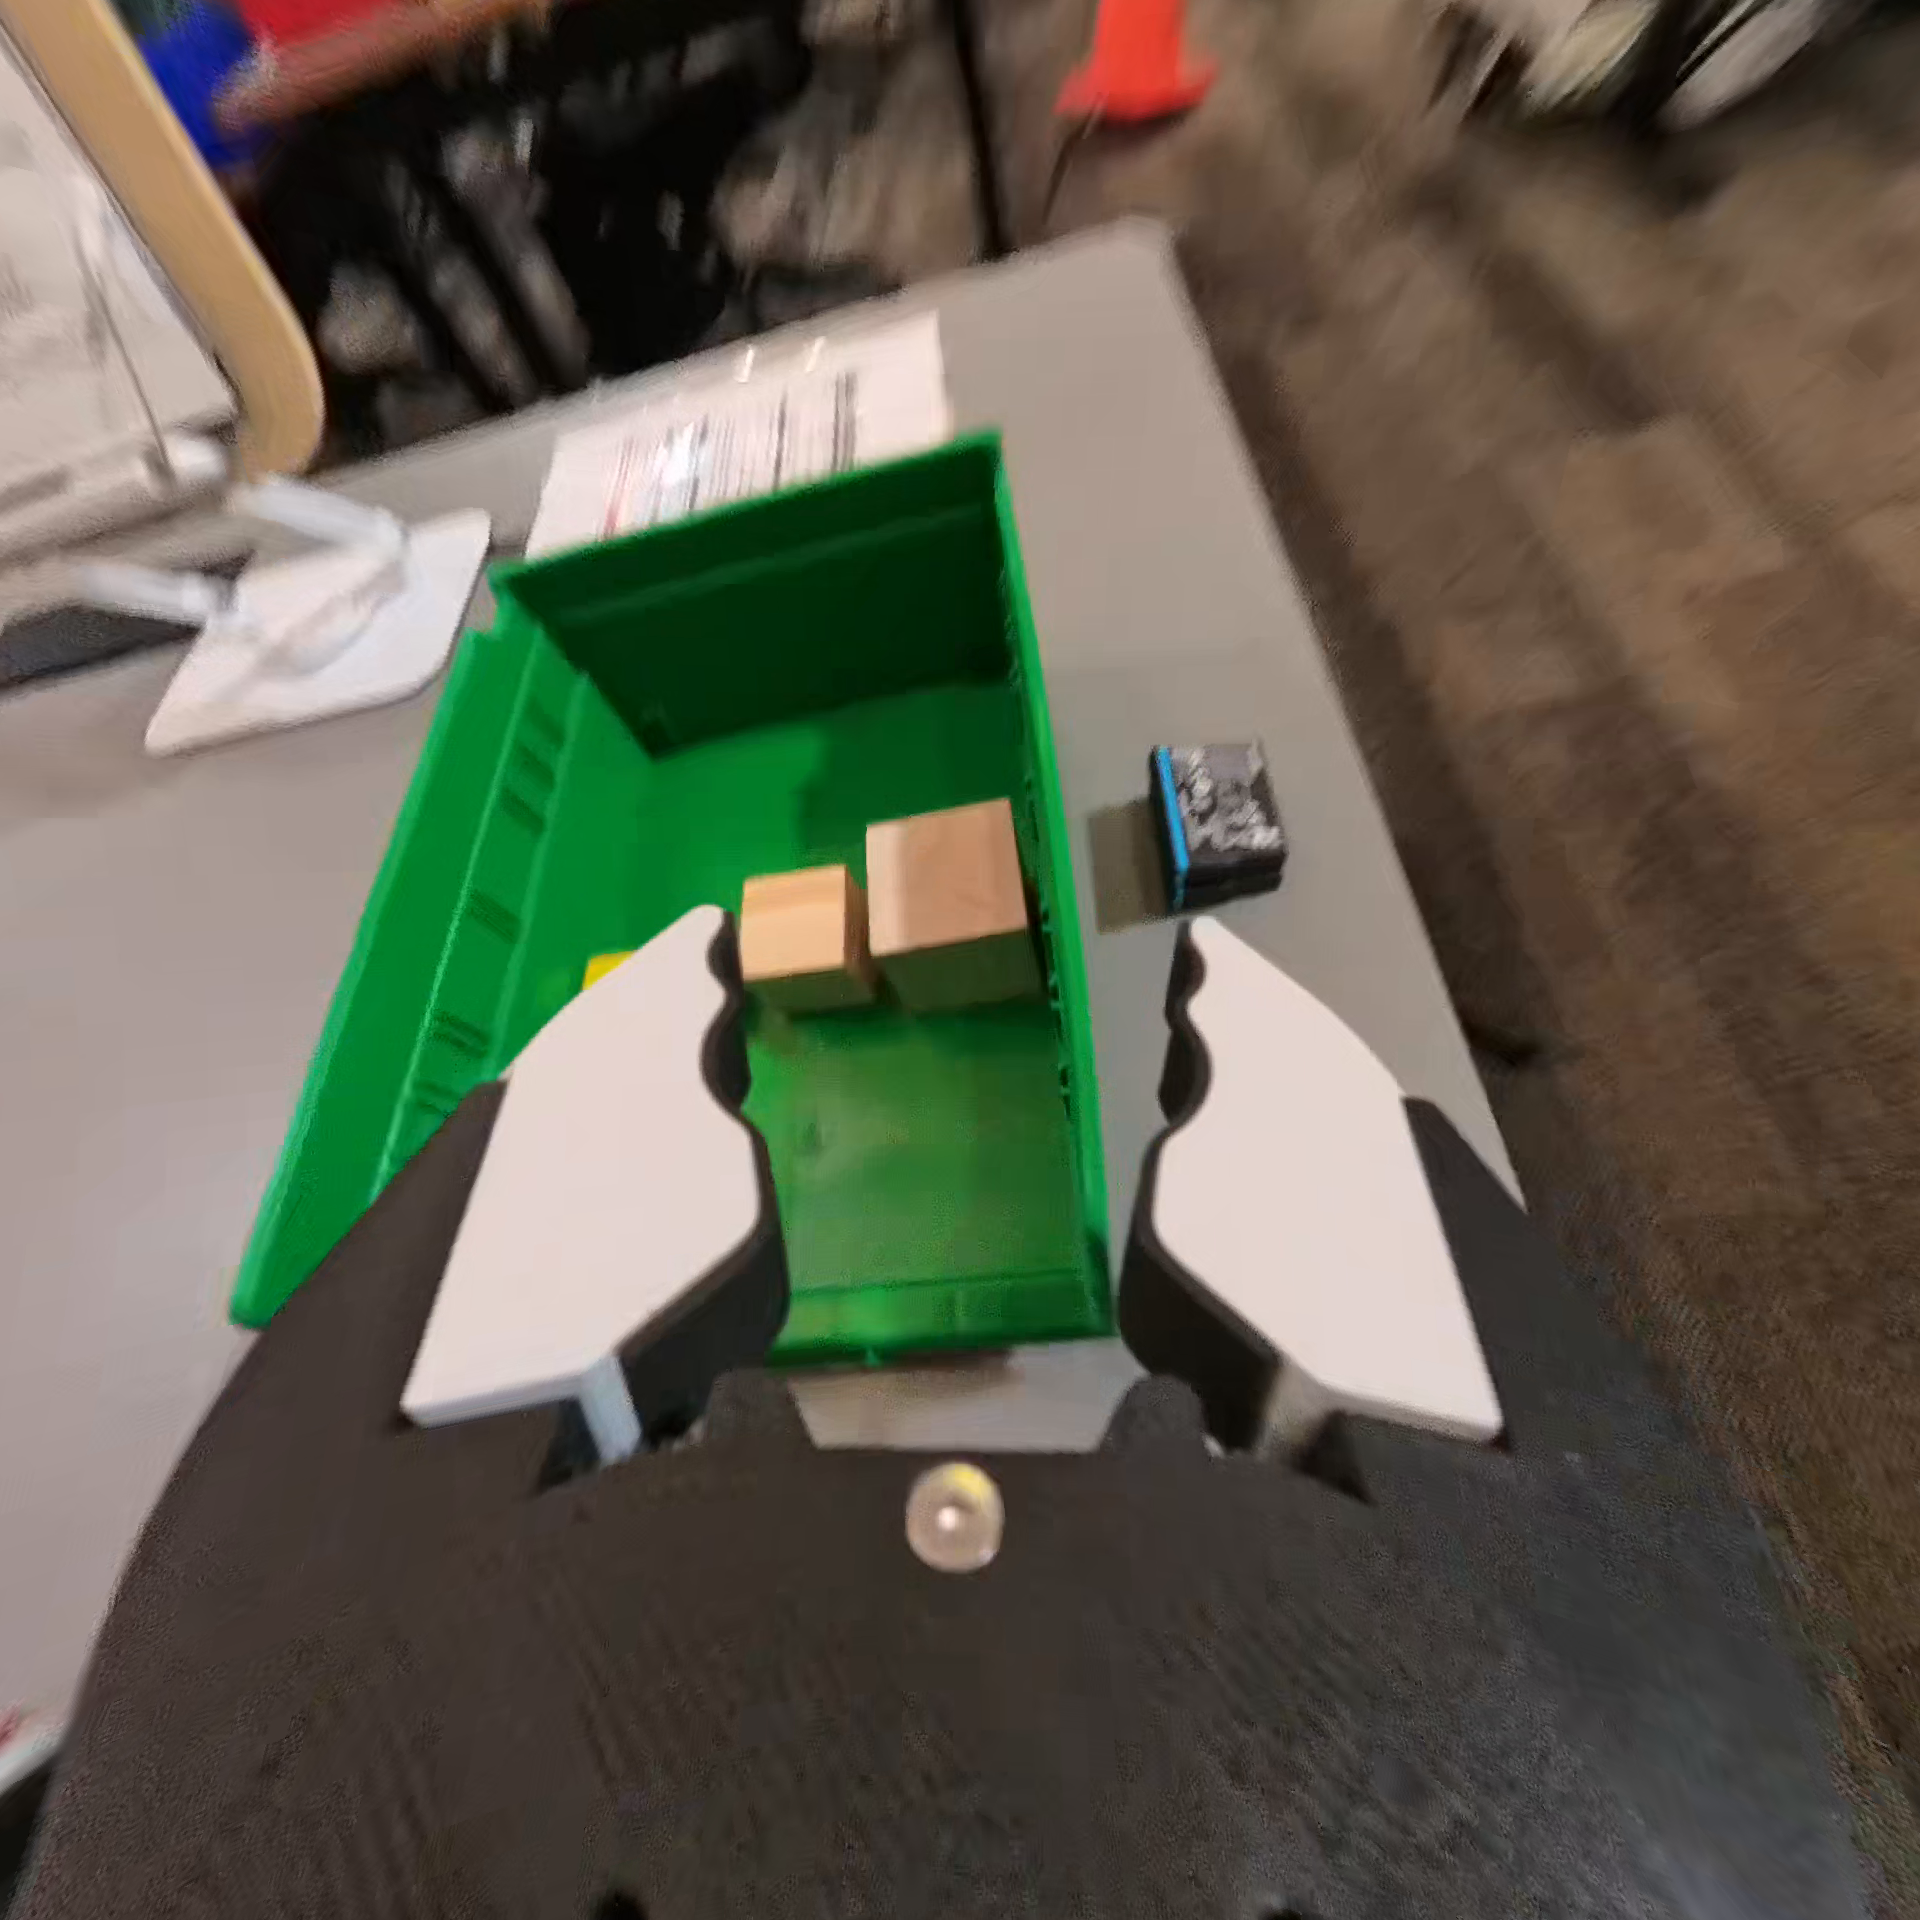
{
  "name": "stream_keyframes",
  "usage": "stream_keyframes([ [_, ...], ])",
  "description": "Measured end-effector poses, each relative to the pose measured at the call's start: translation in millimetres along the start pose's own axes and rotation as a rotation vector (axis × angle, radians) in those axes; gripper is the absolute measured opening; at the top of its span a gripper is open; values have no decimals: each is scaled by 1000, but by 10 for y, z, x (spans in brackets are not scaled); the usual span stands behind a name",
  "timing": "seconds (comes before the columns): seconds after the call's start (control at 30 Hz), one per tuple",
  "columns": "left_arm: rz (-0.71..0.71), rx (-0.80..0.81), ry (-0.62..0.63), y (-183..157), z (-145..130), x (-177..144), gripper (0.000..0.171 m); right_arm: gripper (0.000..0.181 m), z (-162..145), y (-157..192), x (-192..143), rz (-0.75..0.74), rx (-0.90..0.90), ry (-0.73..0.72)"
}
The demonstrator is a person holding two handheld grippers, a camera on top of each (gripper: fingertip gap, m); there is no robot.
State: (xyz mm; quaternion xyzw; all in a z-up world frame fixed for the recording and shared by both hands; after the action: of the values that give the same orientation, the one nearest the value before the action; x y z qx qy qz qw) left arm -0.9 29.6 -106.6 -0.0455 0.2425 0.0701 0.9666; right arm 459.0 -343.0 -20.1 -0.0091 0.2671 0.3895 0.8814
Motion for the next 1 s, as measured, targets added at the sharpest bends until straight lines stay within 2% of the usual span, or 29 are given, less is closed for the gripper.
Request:
stream_keyframes([
  [0.13,-12,-7,29,-33,-46,21,78,79,-141,-230,314,67,-20,293],
  [0.27,-26,-47,42,-29,-76,37,78,66,-287,-130,491,181,-25,474],
  [0.37,-36,-83,62,-11,-120,48,78,58,-469,-155,561,150,-200,618],
  [0.4,-38,-93,63,-4,-129,47,77,49,-512,-191,585,126,-268,643],
  [0.47,-42,-112,68,9,-145,43,77,17,-568,-280,638,60,-348,675],
  [0.5,-42,-122,72,16,-154,42,76,10,-602,-275,655,67,-349,697],
  [0.73,-54,-159,99,22,-190,26,74,11,-666,-286,701,41,-343,745],
  [0.9,-53,-144,95,1,-178,19,67,16,-668,-302,704,48,-434,729],
  [1.0,-72,-145,100,-34,-178,10,67,11,-671,-282,703,52,-396,745],
])
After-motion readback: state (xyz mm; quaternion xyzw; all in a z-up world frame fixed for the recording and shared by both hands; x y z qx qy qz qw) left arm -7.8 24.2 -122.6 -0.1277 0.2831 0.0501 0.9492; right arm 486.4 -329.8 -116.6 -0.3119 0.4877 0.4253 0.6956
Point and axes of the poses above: each gripper's, where its closed fingertips meet, x out along the fingers, z out of its top, y = z × x across the jaws, the point moved 3 cm from there along -x, back along the fingers, and after that the axes turned 3 degrees about -x, right-handed, at the moved point
